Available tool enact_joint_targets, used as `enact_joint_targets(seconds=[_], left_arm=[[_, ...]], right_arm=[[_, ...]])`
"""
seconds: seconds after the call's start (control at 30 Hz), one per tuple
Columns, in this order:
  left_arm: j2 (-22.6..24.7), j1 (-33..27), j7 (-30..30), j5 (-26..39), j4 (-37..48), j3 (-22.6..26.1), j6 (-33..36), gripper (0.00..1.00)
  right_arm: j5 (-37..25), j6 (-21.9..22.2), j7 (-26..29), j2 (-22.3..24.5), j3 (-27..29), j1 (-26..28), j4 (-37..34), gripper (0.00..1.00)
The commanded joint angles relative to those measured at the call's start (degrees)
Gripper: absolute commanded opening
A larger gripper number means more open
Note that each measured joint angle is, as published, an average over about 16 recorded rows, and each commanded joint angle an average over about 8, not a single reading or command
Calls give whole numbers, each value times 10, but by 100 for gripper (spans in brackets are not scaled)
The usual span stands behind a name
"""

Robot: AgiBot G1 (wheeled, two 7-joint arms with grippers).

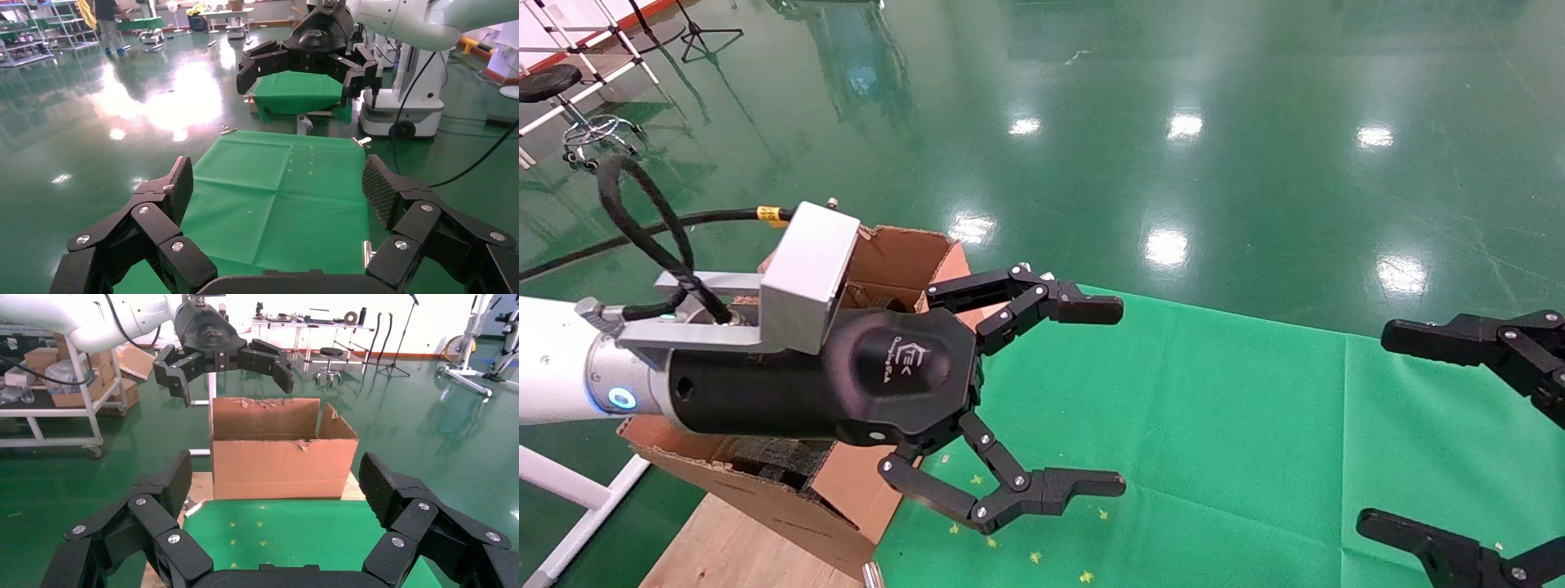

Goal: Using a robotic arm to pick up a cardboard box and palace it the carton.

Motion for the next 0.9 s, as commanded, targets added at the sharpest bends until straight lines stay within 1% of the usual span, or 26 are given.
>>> enact_joint_targets(seconds=[0.03,0.9], left_arm=[[0,-1,0,1,1,0,0,100],[0,-3,-1,3,4,1,-2,100]], right_arm=[[0,0,0,0,0,0,0,100],[0,0,0,0,0,0,0,100]])
